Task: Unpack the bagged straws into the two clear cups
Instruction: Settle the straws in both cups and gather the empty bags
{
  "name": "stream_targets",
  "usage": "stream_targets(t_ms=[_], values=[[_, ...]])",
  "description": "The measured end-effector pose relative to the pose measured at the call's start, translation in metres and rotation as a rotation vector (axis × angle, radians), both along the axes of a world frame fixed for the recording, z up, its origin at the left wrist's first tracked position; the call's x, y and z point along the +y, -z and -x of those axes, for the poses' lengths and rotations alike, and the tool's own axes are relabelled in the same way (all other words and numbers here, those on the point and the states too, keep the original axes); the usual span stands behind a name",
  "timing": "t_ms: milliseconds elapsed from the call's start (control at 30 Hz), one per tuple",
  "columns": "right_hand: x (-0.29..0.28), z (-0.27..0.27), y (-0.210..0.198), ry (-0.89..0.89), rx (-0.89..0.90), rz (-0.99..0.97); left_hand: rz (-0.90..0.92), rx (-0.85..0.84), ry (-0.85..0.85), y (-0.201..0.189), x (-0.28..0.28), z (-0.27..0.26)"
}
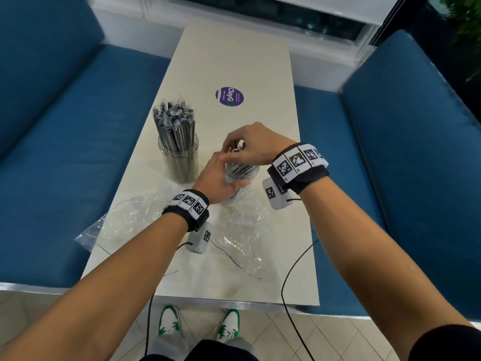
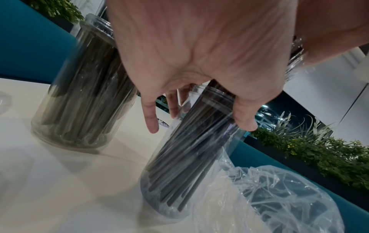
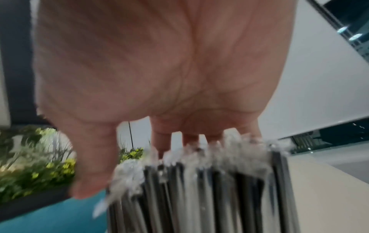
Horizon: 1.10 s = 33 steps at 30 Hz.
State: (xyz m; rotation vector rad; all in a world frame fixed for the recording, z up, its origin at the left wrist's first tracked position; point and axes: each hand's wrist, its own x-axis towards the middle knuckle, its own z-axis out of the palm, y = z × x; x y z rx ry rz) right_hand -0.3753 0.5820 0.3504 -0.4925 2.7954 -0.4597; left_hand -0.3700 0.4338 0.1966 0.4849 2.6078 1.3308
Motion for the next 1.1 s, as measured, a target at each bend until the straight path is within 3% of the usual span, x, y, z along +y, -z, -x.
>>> stream_targets(t_ms=[200, 433, 567, 700, 833, 1000, 1100], values=[[0.005, 0.001, 0.003, 0.102, 0.23, 0.087, 0.047, -0.025, 0.016, -0.006, 0.0, -0.002], [0.024, -0.002, -0.002, 0.32, 0.341, 0.28, 0.021, -0.035, 0.005, -0.005, -0.001, -0.003], [0.02, -0.013, 0.018, 0.289, 0.268, 0.235, 0.022, -0.012, 0.027, -0.005, -0.003, -0.005], [0.027, -0.011, 0.029, 0.313, 0.402, 0.13, 0.02, -0.014, 0.023, -0.005, -0.002, -0.005], [0.026, -0.015, 0.047, 0.271, 0.404, 0.028, 0.013, -0.017, 0.02, -0.005, -0.002, -0.004], [0.03, -0.016, 0.036, 0.386, 0.568, 0.308, 0.026, -0.023, -0.003, -0.008, 0.0, -0.004], [0.026, -0.011, 0.036, 0.42, 0.49, 0.385, 0.025, -0.028, -0.006, -0.009, 0.002, -0.003]])
